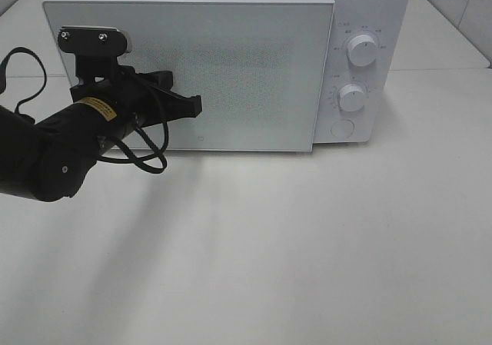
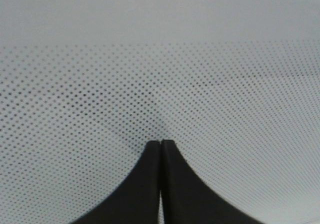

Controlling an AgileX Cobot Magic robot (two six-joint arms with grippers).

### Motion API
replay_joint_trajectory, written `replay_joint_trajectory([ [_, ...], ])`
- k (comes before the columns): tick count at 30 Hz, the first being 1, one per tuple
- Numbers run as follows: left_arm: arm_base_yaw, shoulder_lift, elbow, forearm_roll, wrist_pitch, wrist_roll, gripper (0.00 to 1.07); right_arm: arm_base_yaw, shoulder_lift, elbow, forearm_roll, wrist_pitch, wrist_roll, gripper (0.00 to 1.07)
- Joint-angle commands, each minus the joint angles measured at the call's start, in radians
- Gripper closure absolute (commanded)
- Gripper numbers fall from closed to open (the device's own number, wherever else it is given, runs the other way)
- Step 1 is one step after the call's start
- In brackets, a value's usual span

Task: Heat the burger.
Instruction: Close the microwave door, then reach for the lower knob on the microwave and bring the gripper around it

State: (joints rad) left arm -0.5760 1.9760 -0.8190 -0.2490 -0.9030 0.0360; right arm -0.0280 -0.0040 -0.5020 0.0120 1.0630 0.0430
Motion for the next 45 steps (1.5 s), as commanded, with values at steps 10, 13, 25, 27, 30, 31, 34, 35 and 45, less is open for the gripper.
replay_joint_trajectory([
  [10,0.019,0.075,-0.220,-0.155,-0.012,0.065,1.07,-0.006,-0.022,0.001,-0.002,-0.008,-0.008,0.14],
  [13,0.015,0.078,-0.239,-0.158,-0.003,0.065,1.07,-0.006,-0.022,0.001,-0.002,-0.008,-0.008,0.14],
  [25,-0.021,0.054,-0.249,-0.170,0.032,0.094,1.07,-0.006,-0.022,0.001,-0.002,-0.008,-0.008,0.14],
  [27,-0.045,0.036,-0.248,-0.171,0.054,0.135,1.07,-0.006,-0.022,0.001,-0.002,-0.008,-0.008,0.14],
  [30,-0.073,0.013,-0.245,-0.175,0.088,0.194,1.07,-0.006,-0.022,0.001,-0.002,-0.008,-0.008,0.14],
  [31,-0.073,0.013,-0.245,-0.175,0.088,0.194,1.07,-0.006,-0.022,0.001,-0.002,-0.008,-0.008,0.14],
  [34,-0.099,-0.025,-0.245,-0.175,0.156,0.246,1.07,-0.006,-0.022,0.001,-0.002,-0.008,-0.008,0.14],
  [35,-0.115,-0.052,-0.245,-0.175,0.209,0.264,1.07,-0.006,-0.022,0.001,-0.002,-0.008,-0.008,0.14],
  [45,-0.167,-0.191,-0.245,-0.161,0.660,0.267,1.07,-0.006,-0.022,0.001,-0.002,-0.008,-0.008,0.14],
])
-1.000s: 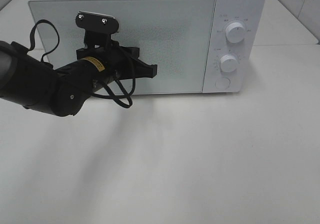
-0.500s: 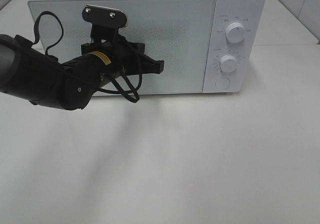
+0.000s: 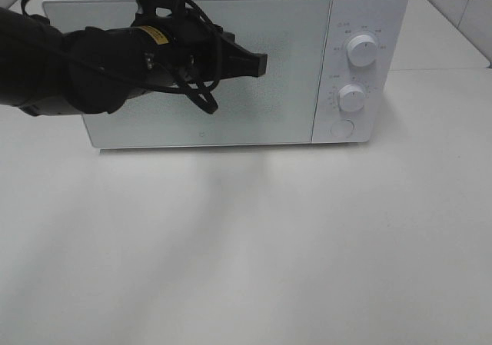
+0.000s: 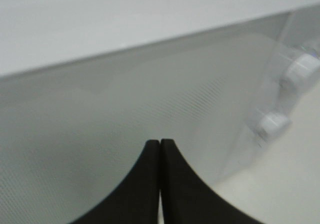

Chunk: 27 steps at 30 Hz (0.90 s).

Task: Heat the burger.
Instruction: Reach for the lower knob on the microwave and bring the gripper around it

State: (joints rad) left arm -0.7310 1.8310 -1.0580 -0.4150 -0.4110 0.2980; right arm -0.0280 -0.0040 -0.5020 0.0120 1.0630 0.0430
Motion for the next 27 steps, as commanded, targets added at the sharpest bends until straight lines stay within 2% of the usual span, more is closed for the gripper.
replay_joint_trajectory([
  [1,-0.012,-0.079,-0.006,0.008,0.294,0.005,1.07,-0.006,-0.022,0.001,-0.002,-0.008,-0.008,0.14],
  [3,-0.012,-0.094,-0.006,0.009,0.364,0.005,1.07,-0.006,-0.022,0.001,-0.002,-0.008,-0.008,0.14],
  [4,-0.012,-0.135,-0.006,0.009,0.495,0.001,1.07,-0.006,-0.022,0.001,-0.002,-0.008,-0.008,0.14],
  [6,-0.012,-0.156,-0.006,0.009,0.545,0.001,1.07,-0.006,-0.022,0.001,-0.002,-0.008,-0.008,0.14],
  [8,-0.012,-0.239,-0.006,0.009,0.750,-0.007,1.07,-0.006,-0.022,0.001,-0.002,-0.008,-0.008,0.14],
  [12,-0.012,-0.276,-0.006,0.009,0.837,-0.007,1.07,-0.006,-0.022,0.001,-0.002,-0.008,-0.008,0.14],
  [13,-0.012,-0.314,-0.006,0.010,0.923,-0.007,1.07,-0.006,-0.022,0.001,-0.002,-0.008,-0.008,0.14],
  [15,-0.012,-0.344,-0.006,0.014,0.989,-0.014,1.06,-0.006,-0.022,0.001,-0.002,-0.008,-0.008,0.14],
  [16,-0.012,-0.359,-0.006,0.021,1.015,-0.033,1.03,-0.006,-0.022,0.001,-0.002,-0.008,-0.008,0.14],
  [17,-0.009,-0.383,-0.006,0.048,1.045,-0.081,0.92,-0.006,-0.022,0.001,-0.002,-0.008,-0.008,0.14],
  [18,-0.009,-0.383,-0.006,0.048,1.045,-0.081,0.92,-0.006,-0.022,0.001,-0.002,-0.008,-0.008,0.14],
  [19,-0.009,-0.395,-0.006,0.076,1.054,-0.112,0.83,-0.006,-0.022,0.001,-0.002,-0.008,-0.008,0.14],
  [20,-0.009,-0.414,-0.006,0.147,1.058,-0.184,0.59,-0.006,-0.022,0.001,-0.002,-0.008,-0.008,0.14],
  [21,-0.009,-0.414,-0.006,0.147,1.058,-0.184,0.59,-0.006,-0.022,0.001,-0.002,-0.008,-0.008,0.14],
  [22,-0.009,-0.421,-0.006,0.189,1.060,-0.240,0.47,-0.006,-0.022,0.001,-0.002,-0.008,-0.008,0.14],
  [23,-0.009,-0.432,-0.006,0.278,1.077,-0.355,0.20,-0.006,-0.022,0.001,-0.002,-0.008,-0.008,0.14],
  [24,-0.009,-0.432,-0.006,0.278,1.077,-0.355,0.20,-0.006,-0.022,0.001,-0.002,-0.008,-0.008,0.14],
  [25,-0.009,-0.436,-0.006,0.315,1.089,-0.394,0.10,-0.006,-0.022,0.001,-0.002,-0.008,-0.008,0.14],
  [26,-0.008,-0.448,-0.006,0.395,1.121,-0.458,0.05,-0.006,-0.022,0.001,-0.002,-0.008,-0.008,0.14],
  [27,-0.008,-0.448,-0.006,0.395,1.121,-0.458,0.05,-0.006,-0.022,0.001,-0.002,-0.008,-0.008,0.14],
])
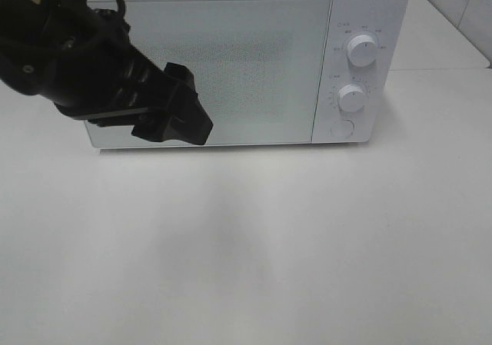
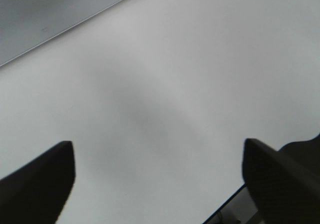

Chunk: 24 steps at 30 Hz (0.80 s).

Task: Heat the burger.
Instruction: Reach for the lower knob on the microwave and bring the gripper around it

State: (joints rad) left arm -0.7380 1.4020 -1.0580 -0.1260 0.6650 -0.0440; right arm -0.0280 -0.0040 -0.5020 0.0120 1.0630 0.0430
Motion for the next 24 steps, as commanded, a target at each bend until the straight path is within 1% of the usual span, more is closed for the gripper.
replay_joint_trajectory([
  [1,0.005,-0.025,-0.008,0.137,0.065,-0.135,0.05,-0.006,-0.022,0.001,-0.002,-0.008,-0.008,0.14],
  [2,0.031,-0.043,-0.009,0.140,0.095,-0.127,0.05,-0.006,-0.022,0.001,-0.002,-0.008,-0.008,0.14],
  [3,0.031,-0.043,-0.009,0.140,0.095,-0.127,0.05,-0.006,-0.022,0.001,-0.002,-0.008,-0.008,0.14],
  [4,0.049,-0.055,-0.009,0.135,0.113,-0.119,0.05,-0.006,-0.022,0.001,-0.002,-0.008,-0.008,0.14],
  [5,0.087,-0.078,-0.009,0.117,0.145,-0.094,0.05,-0.006,-0.022,0.001,-0.002,-0.008,-0.008,0.14],
  [6,0.087,-0.078,-0.009,0.117,0.145,-0.094,0.05,-0.006,-0.022,0.001,-0.002,-0.008,-0.008,0.14],
  [7,0.114,-0.090,-0.009,0.106,0.163,-0.079,0.05,-0.006,-0.022,0.001,-0.002,-0.008,-0.008,0.14],
  [8,0.178,-0.114,-0.009,0.090,0.205,-0.049,0.05,-0.006,-0.022,0.001,-0.002,-0.008,-0.008,0.14],
  [9,0.207,-0.126,-0.009,0.086,0.223,-0.037,0.05,-0.006,-0.022,0.001,-0.002,-0.008,-0.008,0.14],
  [10,0.207,-0.126,-0.009,0.086,0.223,-0.037,0.05,-0.006,-0.022,0.001,-0.002,-0.008,-0.008,0.14],
  [11,0.284,-0.149,-0.009,0.081,0.268,-0.001,0.05,-0.006,-0.022,0.001,-0.002,-0.008,-0.008,0.14],
  [12,0.284,-0.149,-0.009,0.081,0.268,-0.001,0.05,-0.006,-0.022,0.001,-0.002,-0.008,-0.008,0.14],
  [13,0.317,-0.157,-0.009,0.080,0.287,0.019,0.05,-0.006,-0.022,0.001,-0.002,-0.008,-0.008,0.14],
  [14,0.393,-0.167,-0.009,0.080,0.324,0.064,0.05,-0.006,-0.022,0.001,-0.002,-0.008,-0.008,0.14],
  [15,0.393,-0.167,-0.009,0.080,0.324,0.064,0.05,-0.006,-0.022,0.001,-0.002,-0.008,-0.008,0.14],
  [16,0.436,-0.167,-0.009,0.080,0.344,0.091,0.05,-0.006,-0.022,0.001,-0.002,-0.008,-0.008,0.14],
  [17,0.519,-0.167,-0.009,0.080,0.375,0.133,0.05,-0.006,-0.022,0.001,-0.002,-0.008,-0.008,0.14],
  [18,0.519,-0.167,-0.009,0.080,0.375,0.133,0.05,-0.006,-0.022,0.001,-0.002,-0.008,-0.008,0.14],
  [19,0.558,-0.167,-0.009,0.080,0.379,0.153,0.05,-0.006,-0.022,0.001,-0.002,-0.008,-0.008,0.14],
  [20,0.626,-0.167,-0.009,0.080,0.372,0.181,0.05,-0.006,-0.022,0.001,-0.002,-0.008,-0.008,0.14],
  [21,0.626,-0.167,-0.009,0.080,0.372,0.181,0.05,-0.006,-0.022,0.001,-0.002,-0.008,-0.008,0.14],
  [22,0.686,-0.167,-0.006,0.080,0.372,0.186,0.05,-0.006,-0.022,0.001,-0.002,-0.008,-0.008,0.14],
  [23,0.712,-0.167,-0.003,0.075,0.377,0.185,0.05,-0.006,-0.022,0.001,-0.002,-0.008,-0.008,0.14],
  [24,0.712,-0.167,-0.003,0.075,0.377,0.185,0.05,-0.006,-0.022,0.001,-0.002,-0.008,-0.008,0.14],
])
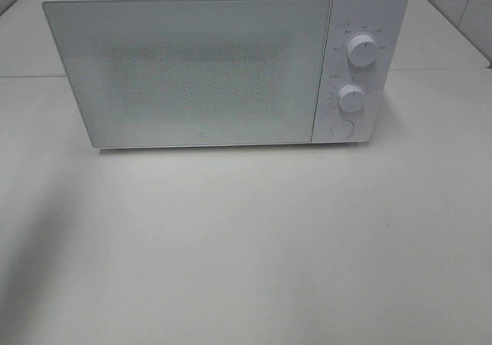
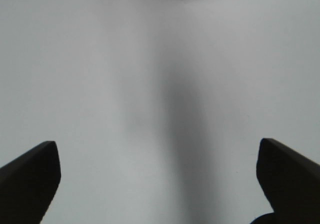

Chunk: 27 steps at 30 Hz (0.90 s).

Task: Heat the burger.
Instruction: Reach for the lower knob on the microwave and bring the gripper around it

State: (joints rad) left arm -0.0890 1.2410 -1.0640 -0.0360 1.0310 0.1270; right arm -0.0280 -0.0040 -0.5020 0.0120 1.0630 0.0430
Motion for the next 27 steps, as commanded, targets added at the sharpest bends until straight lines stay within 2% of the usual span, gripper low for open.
replay_joint_trajectory([
  [1,0.105,-0.007,0.014,-0.029,0.025,0.012,0.05,-0.006,-0.022,0.001,-0.002,-0.008,-0.008,0.14],
  [4,0.143,-0.009,0.057,-0.043,0.037,0.012,0.05,-0.006,-0.022,0.001,-0.002,-0.008,-0.008,0.14],
  [9,0.149,-0.033,0.140,-0.044,0.032,0.013,0.05,-0.006,-0.022,0.001,-0.002,-0.008,-0.008,0.14],
  [14,0.149,-0.166,0.293,-0.066,0.007,0.012,0.05,-0.006,-0.022,0.001,-0.002,-0.008,-0.008,0.14],
  [15,0.149,-0.166,0.293,-0.066,0.007,0.012,0.05,-0.006,-0.022,0.001,-0.002,-0.008,-0.008,0.14],
  [16,0.149,-0.229,0.337,-0.076,0.007,0.012,0.05,-0.006,-0.022,0.001,-0.002,-0.008,-0.008,0.14],
  [17,0.149,-0.229,0.337,-0.076,0.007,0.012,0.05,-0.006,-0.022,0.001,-0.002,-0.008,-0.008,0.14],
  [19,0.149,-0.351,0.384,-0.098,0.007,0.007,0.05,-0.006,-0.022,0.001,-0.002,-0.008,-0.008,0.14],
  [20,0.149,-0.351,0.384,-0.098,0.007,0.007,0.05,-0.006,-0.022,0.001,-0.002,-0.008,-0.008,0.14],
  [22,0.149,-0.497,0.423,-0.101,0.008,0.008,0.05,-0.006,-0.022,0.001,-0.002,-0.008,-0.008,0.14],
  [24,0.149,-0.538,0.437,-0.100,0.010,0.008,0.05,-0.006,-0.022,0.001,-0.002,-0.008,-0.008,0.14],
  [25,0.149,-0.642,0.462,-0.099,0.010,0.008,0.05,-0.006,-0.022,0.001,-0.002,-0.008,-0.008,0.14],
  [26,0.149,-0.642,0.462,-0.099,0.010,0.008,0.05,-0.006,-0.022,0.001,-0.002,-0.008,-0.008,0.14],
  [27,0.149,-0.733,0.489,-0.099,0.011,0.009,0.05,-0.006,-0.022,0.001,-0.002,-0.008,-0.008,0.14],
])
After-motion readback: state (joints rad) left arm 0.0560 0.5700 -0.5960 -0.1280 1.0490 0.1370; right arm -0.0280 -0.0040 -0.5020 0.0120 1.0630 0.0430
